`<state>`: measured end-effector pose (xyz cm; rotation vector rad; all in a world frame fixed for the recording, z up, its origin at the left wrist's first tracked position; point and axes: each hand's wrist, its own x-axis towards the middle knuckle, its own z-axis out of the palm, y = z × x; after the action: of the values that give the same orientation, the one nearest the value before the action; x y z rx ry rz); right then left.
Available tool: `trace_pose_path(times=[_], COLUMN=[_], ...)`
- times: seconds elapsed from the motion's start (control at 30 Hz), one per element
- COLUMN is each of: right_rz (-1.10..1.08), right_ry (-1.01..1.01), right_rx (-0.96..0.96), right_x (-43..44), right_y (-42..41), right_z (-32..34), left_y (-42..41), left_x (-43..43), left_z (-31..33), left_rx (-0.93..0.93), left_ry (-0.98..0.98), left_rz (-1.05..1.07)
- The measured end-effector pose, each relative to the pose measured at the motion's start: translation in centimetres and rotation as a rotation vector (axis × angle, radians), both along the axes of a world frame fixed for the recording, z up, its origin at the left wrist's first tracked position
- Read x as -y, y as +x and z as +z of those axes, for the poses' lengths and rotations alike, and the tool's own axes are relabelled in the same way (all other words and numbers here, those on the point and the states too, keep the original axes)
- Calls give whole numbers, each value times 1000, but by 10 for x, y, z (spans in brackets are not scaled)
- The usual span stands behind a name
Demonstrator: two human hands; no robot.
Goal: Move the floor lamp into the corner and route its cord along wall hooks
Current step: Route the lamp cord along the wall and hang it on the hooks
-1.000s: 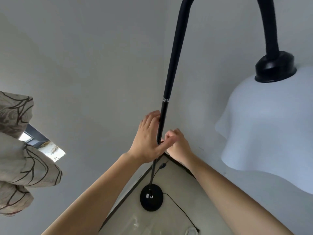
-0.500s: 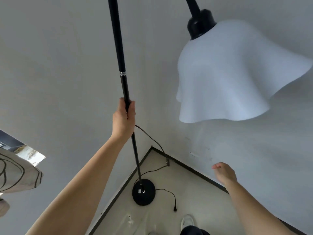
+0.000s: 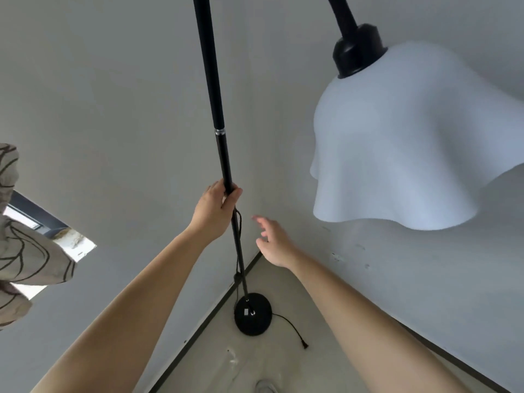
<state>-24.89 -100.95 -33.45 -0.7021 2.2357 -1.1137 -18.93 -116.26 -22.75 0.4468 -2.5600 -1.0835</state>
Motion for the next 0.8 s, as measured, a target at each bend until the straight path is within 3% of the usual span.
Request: trace_pose_path(times=[0.1, 0.23, 0.4, 0.57, 0.8], right_rz=[121, 88, 49, 13, -58], right_ry=[-18, -52, -100, -121, 200], right_rx=[-52, -147, 73, 58, 49], right_x=[17, 9, -13, -49, -155], right_y=[-3, -9, -4, 0, 10], right_z=[14, 20, 24, 10, -52], left_y=[6, 14, 14, 4, -6], left_x=[-13, -22, -26, -40, -42], left_z=[3, 3, 2, 1, 0], left_rx=[8, -2, -6, -20, -3], left_ry=[-1, 14, 38, 39, 78], left_rz=[11, 26, 58, 51, 137])
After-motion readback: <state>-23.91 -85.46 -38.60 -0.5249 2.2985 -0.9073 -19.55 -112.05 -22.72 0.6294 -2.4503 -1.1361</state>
